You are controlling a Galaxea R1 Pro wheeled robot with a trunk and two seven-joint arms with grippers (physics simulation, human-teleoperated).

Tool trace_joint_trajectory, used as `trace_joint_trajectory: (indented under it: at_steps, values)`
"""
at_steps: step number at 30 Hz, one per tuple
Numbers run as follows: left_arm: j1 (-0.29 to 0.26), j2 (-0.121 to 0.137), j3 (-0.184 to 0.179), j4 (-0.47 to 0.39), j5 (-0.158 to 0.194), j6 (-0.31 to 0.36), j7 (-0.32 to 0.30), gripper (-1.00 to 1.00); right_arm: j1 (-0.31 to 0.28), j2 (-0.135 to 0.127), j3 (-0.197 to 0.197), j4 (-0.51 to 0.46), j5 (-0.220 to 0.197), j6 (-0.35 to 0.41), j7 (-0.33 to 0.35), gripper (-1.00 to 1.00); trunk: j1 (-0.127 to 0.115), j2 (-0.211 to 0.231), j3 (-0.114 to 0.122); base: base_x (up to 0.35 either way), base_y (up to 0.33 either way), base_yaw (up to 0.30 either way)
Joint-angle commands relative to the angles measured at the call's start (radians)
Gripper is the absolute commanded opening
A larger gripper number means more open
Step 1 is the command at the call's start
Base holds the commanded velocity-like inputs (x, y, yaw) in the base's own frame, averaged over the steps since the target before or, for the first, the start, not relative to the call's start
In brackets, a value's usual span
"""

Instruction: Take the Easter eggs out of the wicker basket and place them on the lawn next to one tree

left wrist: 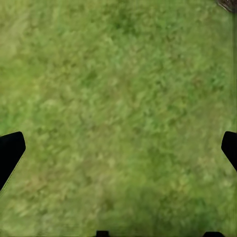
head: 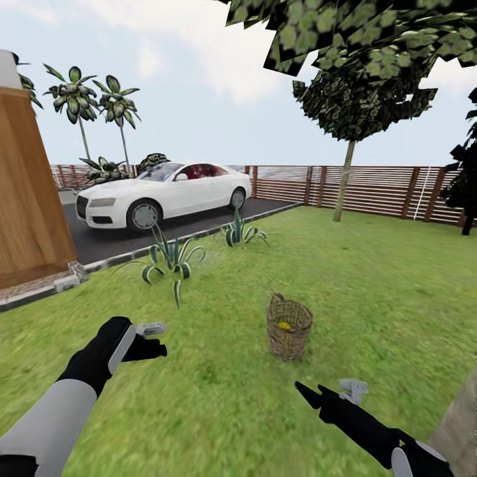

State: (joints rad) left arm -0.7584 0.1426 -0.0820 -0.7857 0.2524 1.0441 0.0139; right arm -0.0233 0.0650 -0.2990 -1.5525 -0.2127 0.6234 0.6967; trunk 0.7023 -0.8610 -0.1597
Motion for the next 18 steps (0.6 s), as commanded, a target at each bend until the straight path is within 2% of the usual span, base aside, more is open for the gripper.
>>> trace_joint_trajectory:
  at_steps: [1,18]
  values:
    - [0.0,0.002,-0.004,-0.001,0.004,0.003,0.001,1.0,-0.001,0.001,-0.002,0.0,-0.004,0.007,0.003,1.0,0.001,-0.001,-0.002,0.292,0.21,-0.27]
    - [0.0,0.002,-0.004,-0.001,0.004,0.003,0.001,1.0,-0.001,0.001,-0.003,0.007,-0.004,0.007,0.003,1.0,0.001,-0.001,-0.002,0.288,0.213,-0.281]
